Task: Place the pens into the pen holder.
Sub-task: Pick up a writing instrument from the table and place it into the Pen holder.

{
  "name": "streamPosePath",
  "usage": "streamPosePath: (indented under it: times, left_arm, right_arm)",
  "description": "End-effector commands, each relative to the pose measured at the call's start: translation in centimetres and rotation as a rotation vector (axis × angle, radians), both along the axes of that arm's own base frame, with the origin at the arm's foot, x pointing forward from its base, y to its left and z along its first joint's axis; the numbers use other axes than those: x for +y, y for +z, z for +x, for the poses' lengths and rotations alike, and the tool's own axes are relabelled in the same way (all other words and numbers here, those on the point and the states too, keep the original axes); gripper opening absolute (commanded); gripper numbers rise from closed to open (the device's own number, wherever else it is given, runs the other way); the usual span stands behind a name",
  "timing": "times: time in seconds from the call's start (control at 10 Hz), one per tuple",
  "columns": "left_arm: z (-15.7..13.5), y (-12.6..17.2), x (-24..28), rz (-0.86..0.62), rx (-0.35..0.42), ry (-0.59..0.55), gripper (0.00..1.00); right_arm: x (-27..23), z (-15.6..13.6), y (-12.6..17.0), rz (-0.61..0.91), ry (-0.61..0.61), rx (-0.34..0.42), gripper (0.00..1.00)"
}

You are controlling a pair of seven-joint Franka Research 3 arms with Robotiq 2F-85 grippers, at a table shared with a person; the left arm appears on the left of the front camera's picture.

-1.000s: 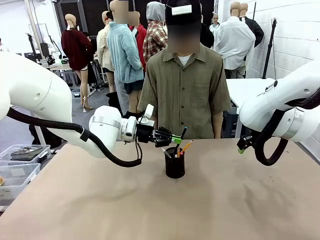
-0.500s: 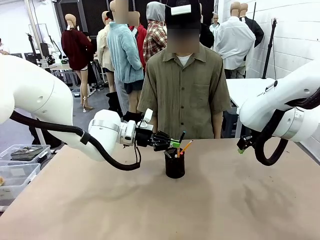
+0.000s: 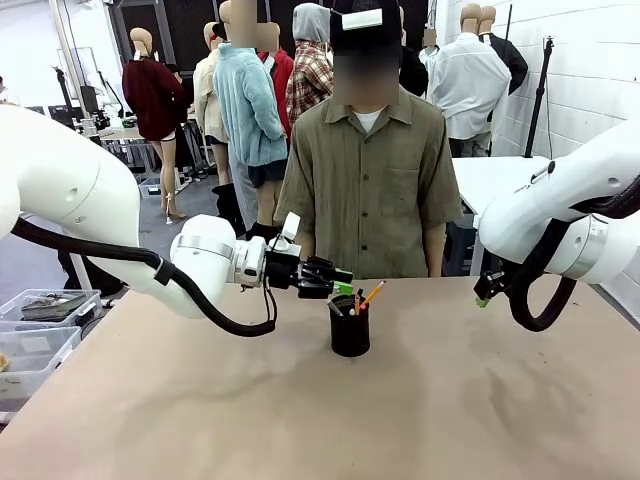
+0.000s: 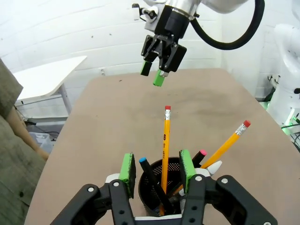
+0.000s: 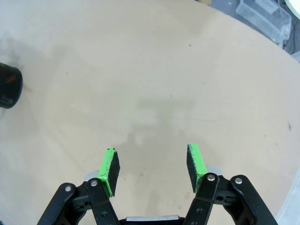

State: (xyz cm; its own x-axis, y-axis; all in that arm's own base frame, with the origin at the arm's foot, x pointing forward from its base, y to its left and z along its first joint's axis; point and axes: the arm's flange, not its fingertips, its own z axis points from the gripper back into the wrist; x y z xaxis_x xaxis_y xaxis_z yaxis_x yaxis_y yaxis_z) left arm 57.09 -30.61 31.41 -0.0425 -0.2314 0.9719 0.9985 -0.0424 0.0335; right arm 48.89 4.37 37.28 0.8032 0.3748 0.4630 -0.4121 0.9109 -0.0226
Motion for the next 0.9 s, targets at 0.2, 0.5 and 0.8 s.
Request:
streamPosePath:
  times: [0.2,0.5,0.8]
  left_arm:
    - [-2.8,5.4,4.8,0.075,-0.013,0.118,0.52]
    - [-5.2,10.4,10.9,0.286,0.011,0.380,0.52]
    - [-7.2,11.9,16.2,0.637,0.204,0.590,0.52]
  right_arm:
    - [-0.3,-0.1,-0.2,0.018,0.010,-0.005,0.73]
    - [-0.3,-0.1,-0.2,0.018,0.010,-0.005,0.73]
    - [-0.3,-0.1,-0.2,0.018,0.010,-0.005,0.73]
